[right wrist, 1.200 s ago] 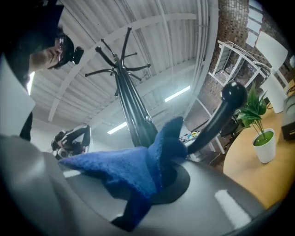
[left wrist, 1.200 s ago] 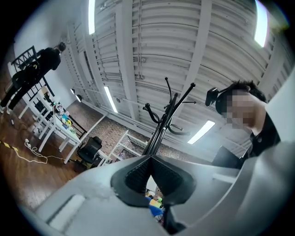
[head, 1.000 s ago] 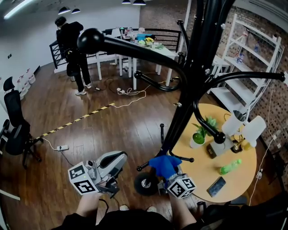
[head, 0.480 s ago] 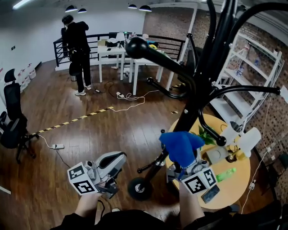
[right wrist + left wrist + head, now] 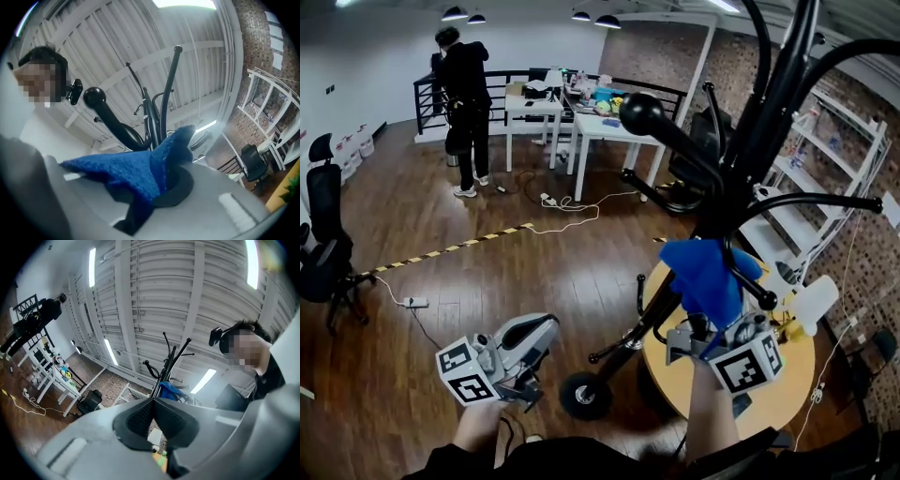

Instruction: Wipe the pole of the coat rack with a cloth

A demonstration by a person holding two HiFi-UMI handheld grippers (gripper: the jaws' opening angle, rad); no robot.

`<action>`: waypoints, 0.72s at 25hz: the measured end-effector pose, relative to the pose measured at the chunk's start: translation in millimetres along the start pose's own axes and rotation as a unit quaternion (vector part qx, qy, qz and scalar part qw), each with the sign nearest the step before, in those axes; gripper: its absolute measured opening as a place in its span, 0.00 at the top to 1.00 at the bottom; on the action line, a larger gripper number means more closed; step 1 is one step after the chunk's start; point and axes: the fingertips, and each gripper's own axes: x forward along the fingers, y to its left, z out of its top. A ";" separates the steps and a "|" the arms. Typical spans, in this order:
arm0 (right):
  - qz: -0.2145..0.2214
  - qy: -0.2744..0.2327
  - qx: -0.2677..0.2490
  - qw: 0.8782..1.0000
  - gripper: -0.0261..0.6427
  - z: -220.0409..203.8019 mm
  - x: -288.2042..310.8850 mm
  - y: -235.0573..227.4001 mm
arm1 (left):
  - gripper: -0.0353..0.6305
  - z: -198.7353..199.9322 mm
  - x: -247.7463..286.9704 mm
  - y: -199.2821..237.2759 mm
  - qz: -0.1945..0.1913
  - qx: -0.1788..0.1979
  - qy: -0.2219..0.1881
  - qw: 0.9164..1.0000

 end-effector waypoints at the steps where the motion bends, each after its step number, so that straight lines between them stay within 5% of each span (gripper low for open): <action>1: -0.002 0.000 -0.002 1.000 0.92 -1.7 -1.5 -1.7 | 0.94 -0.4 2.6 0.4 0.000 -0.001 0.002 1.000; 18: -0.096 0.119 0.108 0.982 0.92 -198.6 -124.3 -52.1 | 0.94 -37.6 26.5 6.1 -0.010 -0.034 0.060 0.998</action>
